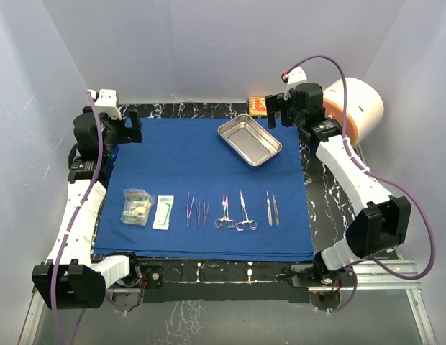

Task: Open and lay out the surgical kit
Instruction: Reset both arms

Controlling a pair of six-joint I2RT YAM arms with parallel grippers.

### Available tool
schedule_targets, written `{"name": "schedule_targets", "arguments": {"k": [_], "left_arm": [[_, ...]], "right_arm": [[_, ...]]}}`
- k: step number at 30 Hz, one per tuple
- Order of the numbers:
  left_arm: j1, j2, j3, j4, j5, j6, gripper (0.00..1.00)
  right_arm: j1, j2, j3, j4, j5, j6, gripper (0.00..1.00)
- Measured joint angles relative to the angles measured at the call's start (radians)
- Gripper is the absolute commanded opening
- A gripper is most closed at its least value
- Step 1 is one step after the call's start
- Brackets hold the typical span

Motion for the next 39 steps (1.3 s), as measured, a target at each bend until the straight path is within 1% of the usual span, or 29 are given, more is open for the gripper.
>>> {"name": "schedule_targets", "arguments": {"k": [3, 9, 14, 39], "left_arm": [[0.0, 0.0, -0.001, 0.0, -0.021, -0.011, 0.99], [0.005, -0.018, -0.004, -0.01, -0.019, -0.038, 0.99], [0.032, -0.04, -0.004, -0.026, -0.011, -0.045, 0.99], [0.059, -0.045, -0.004, -0.054, 0.043, -0.04, 0.99]], "right_arm": [[0.0, -0.045, -0.032, 0.02, 0.017, -0.01, 0.98], [-0.01, -0.185, -0.16, 0.053, 0.018, -0.034, 0.98], [-0.038, -0.239, -0.171, 0.082, -0.005, -0.034, 0.98], [-0.052, -0.229, -0.172, 0.09, -0.06, -0.029, 0.98]]}}
